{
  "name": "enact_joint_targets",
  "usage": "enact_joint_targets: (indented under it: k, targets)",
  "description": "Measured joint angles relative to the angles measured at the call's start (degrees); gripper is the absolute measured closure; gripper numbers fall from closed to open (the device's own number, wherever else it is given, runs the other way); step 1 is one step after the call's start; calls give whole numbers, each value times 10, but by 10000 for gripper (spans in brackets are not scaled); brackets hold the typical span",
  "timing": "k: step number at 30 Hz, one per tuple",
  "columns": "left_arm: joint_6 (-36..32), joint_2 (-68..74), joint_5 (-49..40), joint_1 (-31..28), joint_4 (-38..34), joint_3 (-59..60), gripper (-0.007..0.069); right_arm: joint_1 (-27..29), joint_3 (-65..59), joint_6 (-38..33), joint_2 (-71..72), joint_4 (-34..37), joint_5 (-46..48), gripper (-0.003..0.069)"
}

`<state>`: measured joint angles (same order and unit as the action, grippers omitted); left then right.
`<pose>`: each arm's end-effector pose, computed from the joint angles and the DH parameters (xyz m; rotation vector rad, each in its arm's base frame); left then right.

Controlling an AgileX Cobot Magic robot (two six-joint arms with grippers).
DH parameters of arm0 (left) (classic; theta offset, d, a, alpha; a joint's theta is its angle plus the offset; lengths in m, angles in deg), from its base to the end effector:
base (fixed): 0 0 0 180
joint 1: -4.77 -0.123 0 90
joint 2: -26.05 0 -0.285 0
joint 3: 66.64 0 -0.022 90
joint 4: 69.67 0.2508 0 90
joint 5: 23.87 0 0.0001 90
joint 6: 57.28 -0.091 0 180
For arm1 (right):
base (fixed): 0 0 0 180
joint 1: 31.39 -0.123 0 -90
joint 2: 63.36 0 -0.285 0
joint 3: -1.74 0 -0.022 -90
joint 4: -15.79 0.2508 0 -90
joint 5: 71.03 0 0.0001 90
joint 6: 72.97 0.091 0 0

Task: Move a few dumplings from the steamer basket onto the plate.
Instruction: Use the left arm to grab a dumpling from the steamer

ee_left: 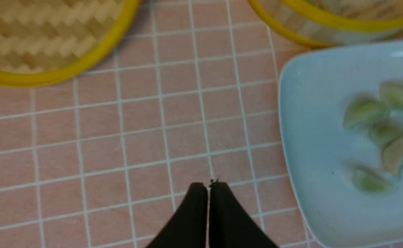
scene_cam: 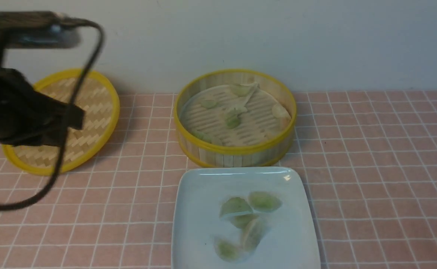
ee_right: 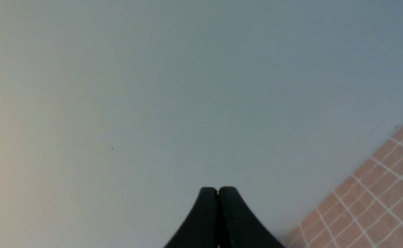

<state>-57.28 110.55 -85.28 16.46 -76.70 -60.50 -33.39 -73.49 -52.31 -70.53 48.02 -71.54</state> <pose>0.2588 -0.0635 0.3461 0.2286 2.6500 -0.2295 0.0530 0.0015 0.2262 0.6386 1.3327 0.7808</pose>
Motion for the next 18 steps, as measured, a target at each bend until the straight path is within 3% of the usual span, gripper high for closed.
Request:
enact_joint_targets:
  k: [6,8,9,11,18]
  targets:
    - [-32,193,-38,98,14,-166,631,-34,270,-90,-148,-128,359,673]
    - [-38,226,-47,108,13,-209,631,-36,316,-111,-202,-156,435,673]
    - [-46,267,-65,119,13,-267,631,-37,398,-142,-281,-196,541,673]
    - [-53,319,-82,122,11,-338,631,-37,458,-171,-357,-229,633,673]
    - [-58,481,-90,122,3,-550,631,-37,560,-238,-489,-240,721,673]
